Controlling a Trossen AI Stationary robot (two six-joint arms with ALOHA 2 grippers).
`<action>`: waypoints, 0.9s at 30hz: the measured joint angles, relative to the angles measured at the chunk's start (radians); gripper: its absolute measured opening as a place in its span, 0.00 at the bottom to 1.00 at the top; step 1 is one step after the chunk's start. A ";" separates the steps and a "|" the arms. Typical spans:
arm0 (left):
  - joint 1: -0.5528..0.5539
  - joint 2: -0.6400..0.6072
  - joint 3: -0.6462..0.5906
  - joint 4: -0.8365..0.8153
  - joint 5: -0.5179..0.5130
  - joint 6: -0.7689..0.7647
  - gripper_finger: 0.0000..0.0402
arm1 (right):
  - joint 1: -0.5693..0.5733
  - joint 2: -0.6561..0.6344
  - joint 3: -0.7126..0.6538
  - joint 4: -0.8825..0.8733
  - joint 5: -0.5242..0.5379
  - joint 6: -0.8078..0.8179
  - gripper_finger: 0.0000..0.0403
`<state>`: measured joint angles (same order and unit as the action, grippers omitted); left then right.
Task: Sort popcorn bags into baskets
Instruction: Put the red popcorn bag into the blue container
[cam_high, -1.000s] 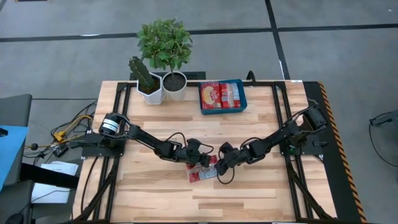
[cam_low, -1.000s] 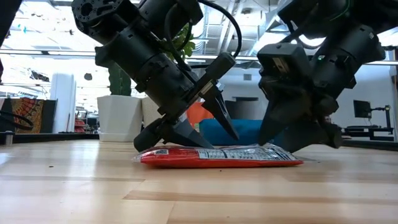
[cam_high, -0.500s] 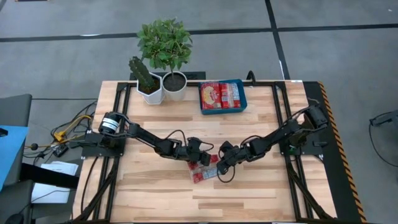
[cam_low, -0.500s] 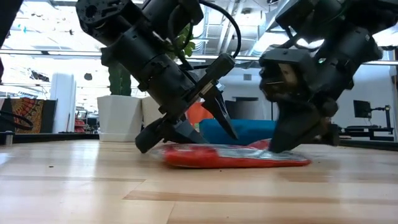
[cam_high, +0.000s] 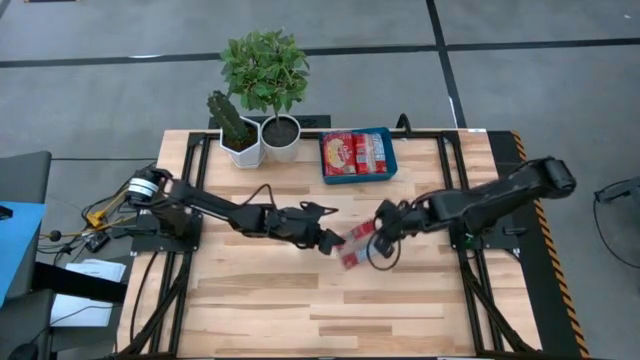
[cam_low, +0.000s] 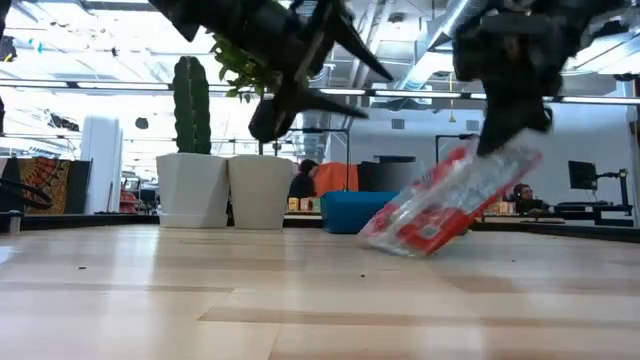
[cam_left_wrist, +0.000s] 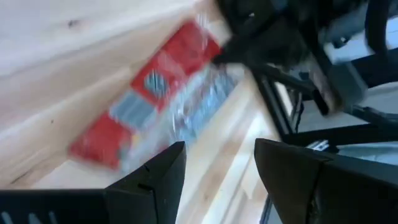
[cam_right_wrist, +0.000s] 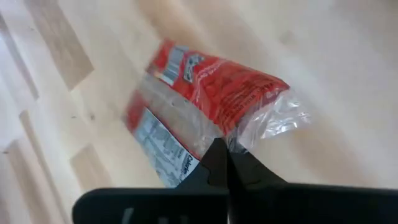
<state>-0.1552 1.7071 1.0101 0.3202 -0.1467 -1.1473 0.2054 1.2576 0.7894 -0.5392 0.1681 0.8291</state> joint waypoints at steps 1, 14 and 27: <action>-0.002 -0.011 0.000 0.000 -0.007 0.009 0.45 | -0.017 -0.017 0.028 -0.048 0.014 -0.039 0.00; -0.016 -0.038 0.001 -0.050 0.014 0.010 0.45 | -0.271 0.018 0.460 -0.452 0.208 -0.650 0.00; -0.016 -0.038 0.002 -0.187 0.036 0.027 0.45 | -0.533 0.174 0.580 -0.398 0.591 -1.217 0.00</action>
<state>-0.1715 1.6688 1.0119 0.1335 -0.1108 -1.1203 -0.3274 1.4313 1.3697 -0.9374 0.7596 -0.3879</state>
